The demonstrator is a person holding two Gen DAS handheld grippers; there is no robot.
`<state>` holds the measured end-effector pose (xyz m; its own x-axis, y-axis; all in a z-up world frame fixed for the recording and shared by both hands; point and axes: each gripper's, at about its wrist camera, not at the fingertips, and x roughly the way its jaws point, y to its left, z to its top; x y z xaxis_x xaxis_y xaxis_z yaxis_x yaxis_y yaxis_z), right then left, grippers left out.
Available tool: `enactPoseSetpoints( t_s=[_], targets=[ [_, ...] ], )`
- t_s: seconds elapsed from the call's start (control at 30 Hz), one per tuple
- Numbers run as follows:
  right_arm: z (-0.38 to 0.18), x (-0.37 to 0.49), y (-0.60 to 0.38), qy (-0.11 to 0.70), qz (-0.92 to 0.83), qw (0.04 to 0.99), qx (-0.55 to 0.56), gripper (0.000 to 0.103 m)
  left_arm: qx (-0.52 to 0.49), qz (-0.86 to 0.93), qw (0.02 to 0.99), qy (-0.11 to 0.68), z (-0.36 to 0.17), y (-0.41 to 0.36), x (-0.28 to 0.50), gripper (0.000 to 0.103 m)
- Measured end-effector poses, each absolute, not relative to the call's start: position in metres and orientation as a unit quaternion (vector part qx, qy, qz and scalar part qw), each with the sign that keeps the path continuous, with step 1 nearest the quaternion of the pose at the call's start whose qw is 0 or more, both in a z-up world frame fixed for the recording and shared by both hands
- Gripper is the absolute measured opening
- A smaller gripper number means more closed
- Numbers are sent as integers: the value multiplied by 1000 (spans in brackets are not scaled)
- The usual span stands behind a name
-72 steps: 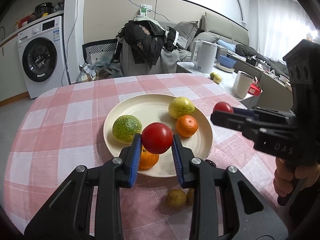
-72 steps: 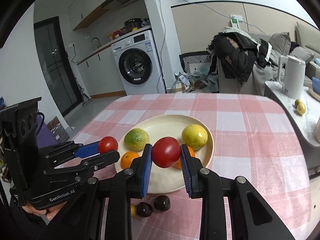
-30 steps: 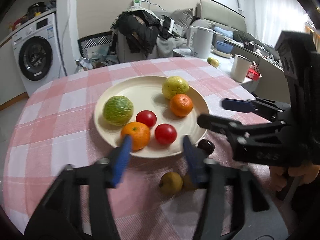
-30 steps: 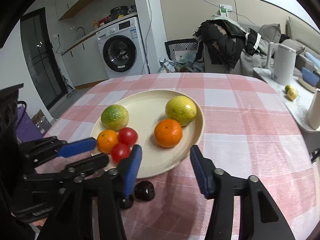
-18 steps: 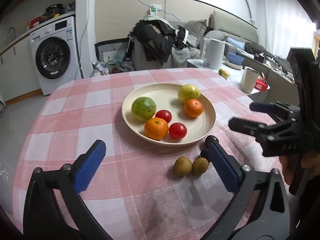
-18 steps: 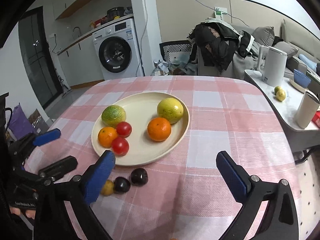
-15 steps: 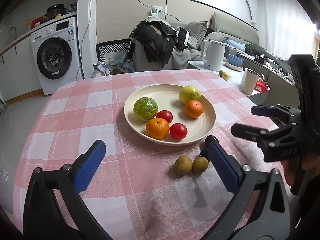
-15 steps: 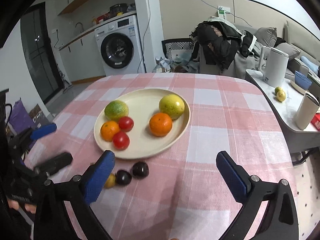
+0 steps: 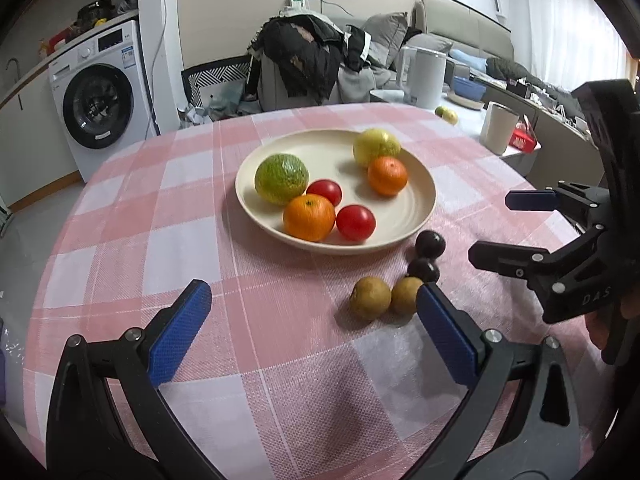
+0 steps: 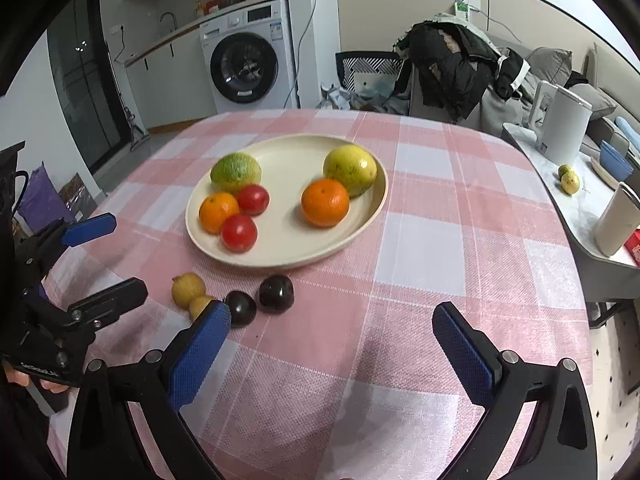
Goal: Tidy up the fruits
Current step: 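Pull both tools back toward the kiwis and plums on the cloth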
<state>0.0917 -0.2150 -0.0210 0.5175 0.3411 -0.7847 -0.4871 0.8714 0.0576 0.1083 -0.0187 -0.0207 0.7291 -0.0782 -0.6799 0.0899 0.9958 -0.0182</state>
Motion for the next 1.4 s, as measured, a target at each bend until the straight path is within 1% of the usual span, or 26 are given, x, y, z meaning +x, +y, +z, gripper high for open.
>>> enactPoseSetpoints(
  t_s=[0.27,0.5,0.87,1.4],
  targets=[
    [-36,87,-199,449,250,851,-105,103,10,-45,920,389,-33,-18,117,102],
    [-43,85,-192,455,251,846,-121,103,11,-43,919,393,-34,-17,118,102],
    [-42,107,-213,459,202,863,-69,103,6,-29,915,403,-41,-13,126,102],
    [-45,126,-203,471,206,856,-55,103,38,-31,902,429,-50,-24,142,102]
  ],
)
